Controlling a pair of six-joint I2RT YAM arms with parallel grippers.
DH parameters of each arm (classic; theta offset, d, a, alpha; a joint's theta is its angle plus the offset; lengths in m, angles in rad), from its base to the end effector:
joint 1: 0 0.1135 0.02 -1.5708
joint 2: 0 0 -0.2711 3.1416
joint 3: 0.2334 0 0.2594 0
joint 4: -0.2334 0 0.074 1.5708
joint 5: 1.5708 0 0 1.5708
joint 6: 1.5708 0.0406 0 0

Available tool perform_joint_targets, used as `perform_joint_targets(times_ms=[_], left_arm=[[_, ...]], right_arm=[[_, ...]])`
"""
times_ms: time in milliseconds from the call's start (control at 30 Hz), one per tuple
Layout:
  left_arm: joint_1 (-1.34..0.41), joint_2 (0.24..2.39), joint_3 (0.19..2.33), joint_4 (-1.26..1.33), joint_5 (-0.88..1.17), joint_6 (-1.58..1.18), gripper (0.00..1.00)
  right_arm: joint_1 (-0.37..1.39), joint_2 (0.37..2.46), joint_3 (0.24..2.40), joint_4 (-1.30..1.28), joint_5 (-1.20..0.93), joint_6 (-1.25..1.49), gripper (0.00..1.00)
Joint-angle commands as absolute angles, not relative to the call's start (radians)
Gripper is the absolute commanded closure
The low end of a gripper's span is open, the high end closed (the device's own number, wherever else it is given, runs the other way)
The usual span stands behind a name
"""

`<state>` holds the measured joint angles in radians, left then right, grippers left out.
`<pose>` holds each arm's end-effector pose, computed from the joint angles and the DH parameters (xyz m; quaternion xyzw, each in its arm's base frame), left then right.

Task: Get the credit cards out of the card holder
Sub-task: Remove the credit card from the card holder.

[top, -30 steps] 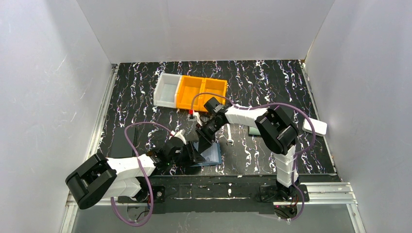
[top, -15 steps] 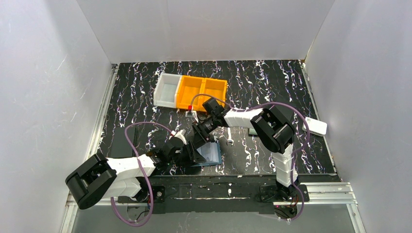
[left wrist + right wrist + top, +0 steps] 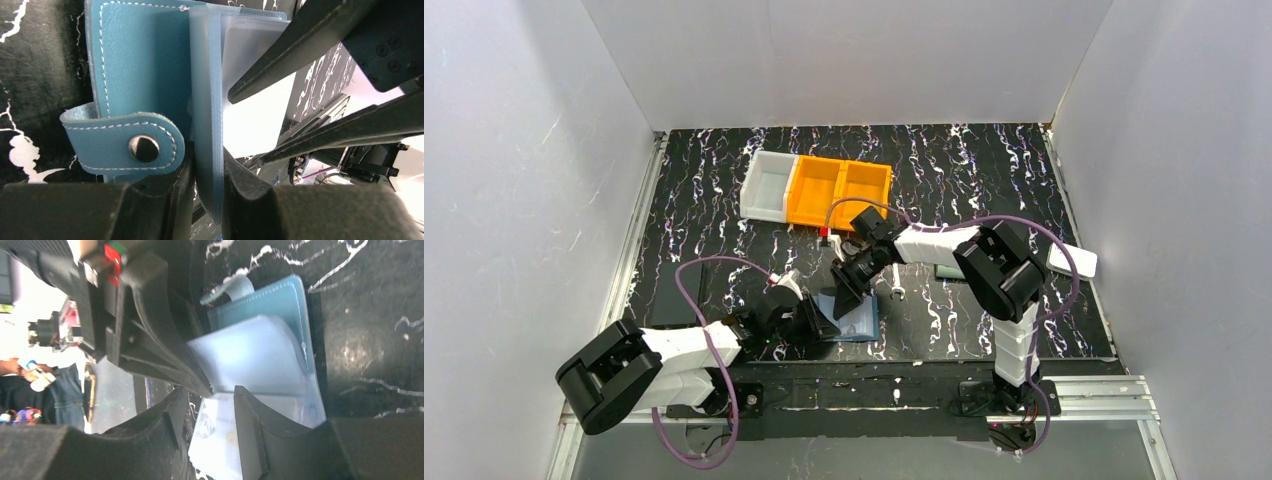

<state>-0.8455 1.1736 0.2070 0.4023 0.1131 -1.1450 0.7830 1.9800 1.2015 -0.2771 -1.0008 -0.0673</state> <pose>0.1322 -0.1561 0.1287 -0.1035 0.8689 -0.4309 0.2205 0.2572 0.3042 0.1443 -0.4613 0.7225 0.5128 0.0469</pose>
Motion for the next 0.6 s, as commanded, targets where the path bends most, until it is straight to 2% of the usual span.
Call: perform_joint_targets(times_ms=[0,233,467,567], left_arm=[[-0.836,1.154,0.179,0.353,0.062,-1.157,0.78],[-0.833,1.100,0.153,0.278,0.015,-1.263,0.71],[-0.830,0.919,0.232,-0.121,-0.125,-1.282,0.56],[-0.827,0.829,0.255,-0.225,-0.173,-1.249,0.56]], right_arm=[[0.787,1.892,1.167,-0.386,-0.866,-0.235,0.54],[0.793,1.883,1.152,-0.426,-0.710,-0.317,0.64],[0.815,1.911,1.185,-0.466,-0.677,-0.349,0.68],[0.830,1.921,1.193,-0.471,-0.674,-0.353,0.68]])
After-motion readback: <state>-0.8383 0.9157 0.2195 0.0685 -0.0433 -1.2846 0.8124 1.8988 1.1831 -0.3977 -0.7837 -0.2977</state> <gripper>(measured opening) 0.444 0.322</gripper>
